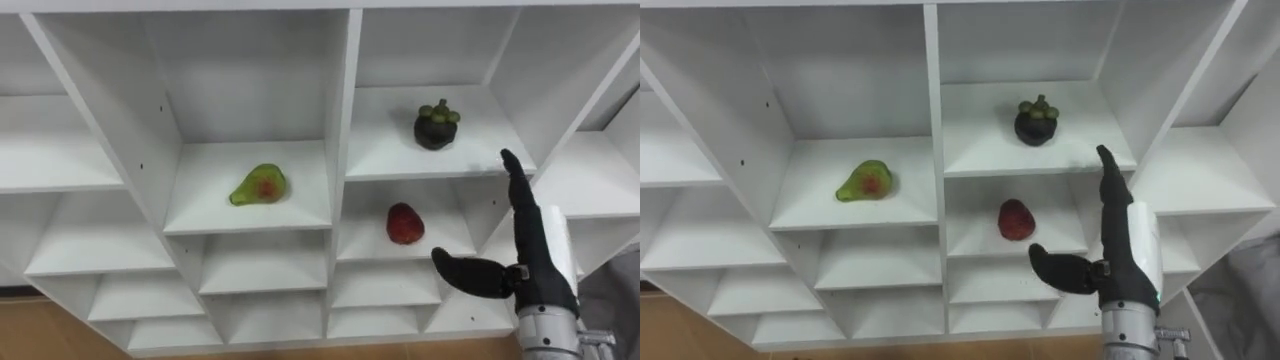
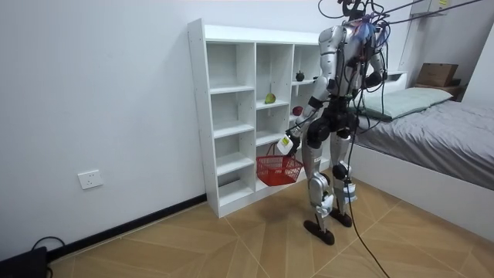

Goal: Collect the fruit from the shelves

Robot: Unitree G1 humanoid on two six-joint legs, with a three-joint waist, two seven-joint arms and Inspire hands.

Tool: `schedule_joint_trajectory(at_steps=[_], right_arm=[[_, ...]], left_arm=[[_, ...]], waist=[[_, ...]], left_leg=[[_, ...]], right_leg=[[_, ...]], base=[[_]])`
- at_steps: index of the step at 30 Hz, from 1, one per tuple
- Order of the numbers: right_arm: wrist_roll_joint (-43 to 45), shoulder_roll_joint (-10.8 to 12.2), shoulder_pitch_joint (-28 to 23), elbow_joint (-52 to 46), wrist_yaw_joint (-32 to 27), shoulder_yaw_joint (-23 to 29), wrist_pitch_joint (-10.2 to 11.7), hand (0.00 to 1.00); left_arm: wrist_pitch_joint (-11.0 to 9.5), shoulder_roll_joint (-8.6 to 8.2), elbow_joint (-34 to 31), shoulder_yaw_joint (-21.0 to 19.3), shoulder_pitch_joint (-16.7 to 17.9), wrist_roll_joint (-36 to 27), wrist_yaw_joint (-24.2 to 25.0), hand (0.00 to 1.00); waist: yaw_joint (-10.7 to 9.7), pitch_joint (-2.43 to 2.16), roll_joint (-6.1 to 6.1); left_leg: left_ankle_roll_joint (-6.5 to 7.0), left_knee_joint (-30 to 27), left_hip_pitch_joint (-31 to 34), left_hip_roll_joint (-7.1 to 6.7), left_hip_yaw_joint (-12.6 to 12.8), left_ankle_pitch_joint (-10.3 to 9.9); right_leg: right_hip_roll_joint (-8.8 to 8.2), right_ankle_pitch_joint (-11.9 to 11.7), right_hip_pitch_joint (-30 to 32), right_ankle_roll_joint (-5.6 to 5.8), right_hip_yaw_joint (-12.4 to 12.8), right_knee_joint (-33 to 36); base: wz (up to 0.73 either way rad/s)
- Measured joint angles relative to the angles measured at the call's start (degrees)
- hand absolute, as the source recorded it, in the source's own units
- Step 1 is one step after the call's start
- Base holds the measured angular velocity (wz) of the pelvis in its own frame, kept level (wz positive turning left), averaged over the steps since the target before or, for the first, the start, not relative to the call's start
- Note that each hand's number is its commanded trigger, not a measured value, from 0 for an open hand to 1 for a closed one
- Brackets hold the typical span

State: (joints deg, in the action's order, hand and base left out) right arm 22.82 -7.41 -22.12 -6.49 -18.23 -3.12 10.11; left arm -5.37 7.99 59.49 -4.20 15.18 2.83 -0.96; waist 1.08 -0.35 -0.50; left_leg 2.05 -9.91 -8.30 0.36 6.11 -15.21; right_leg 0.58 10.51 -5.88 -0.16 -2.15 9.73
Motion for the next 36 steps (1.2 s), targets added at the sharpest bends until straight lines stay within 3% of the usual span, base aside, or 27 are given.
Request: schedule_joint_trajectory(at_steps=[8, 15, 23, 29, 33, 36], right_arm=[[0.01, -0.17, 3.90, -1.00, -0.58, -0.13, 2.51, 0.00], [0.02, -0.83, 4.69, -1.04, -2.86, -0.13, 2.52, 0.00], [-2.15, -2.01, 10.23, -1.02, -5.58, 0.07, 2.50, 0.00], [-4.57, -2.19, 11.92, -0.97, -4.81, 0.08, 2.31, 0.00], [-9.27, -4.39, 12.12, -0.98, -2.84, 0.44, 2.10, 0.00], [-11.67, -4.94, 12.45, -0.93, -1.34, 1.61, 0.67, 0.00]], left_arm=[[-0.01, -0.06, -0.43, -0.01, -0.69, 0.07, 1.64, 1.00], [-0.13, 0.00, -0.39, 0.00, -1.64, 0.05, 1.63, 1.00], [0.01, 0.11, 2.36, 0.02, -2.52, 0.14, 1.08, 1.00], [0.66, 0.79, 2.48, -0.14, -2.14, 0.19, 1.23, 1.00], [1.20, 0.81, 2.47, -0.39, -2.18, 1.03, 1.48, 1.00], [1.43, 0.91, 2.42, -0.72, -2.19, 2.54, 1.60, 1.00]], waist=[[0.06, 0.03, 0.07], [0.60, 0.05, 0.07], [0.68, 0.38, 1.06], [0.84, 0.35, 2.11], [0.93, 0.35, 2.35], [0.98, 0.41, 2.61]], left_leg=[[-0.02, 0.15, 0.07, -0.02, 0.02, 0.17], [-0.02, 0.18, 0.28, -0.03, -0.20, 0.18], [-0.07, 0.17, 0.67, -0.22, -1.26, 0.73], [-0.18, 0.15, 0.76, -0.23, -2.20, 1.04], [-0.16, 0.17, 0.82, -0.23, -2.21, 1.05], [-0.16, 0.17, 0.84, -0.24, -2.18, 1.05]], right_leg=[[0.08, -0.08, 0.00, -0.01, 0.18, -0.12], [0.02, -0.08, 0.00, -0.01, -0.26, -0.23], [-0.28, -0.08, 0.02, -0.01, -1.45, -0.21], [-0.44, -0.09, -0.31, -0.02, -2.95, -0.21], [-0.50, -0.09, -0.24, -0.03, -2.92, -0.18], [-0.44, -0.09, -0.23, -0.03, -2.91, -0.15]], base=[[0.00], [0.00], [0.06], [0.11], [0.00], [0.00]])
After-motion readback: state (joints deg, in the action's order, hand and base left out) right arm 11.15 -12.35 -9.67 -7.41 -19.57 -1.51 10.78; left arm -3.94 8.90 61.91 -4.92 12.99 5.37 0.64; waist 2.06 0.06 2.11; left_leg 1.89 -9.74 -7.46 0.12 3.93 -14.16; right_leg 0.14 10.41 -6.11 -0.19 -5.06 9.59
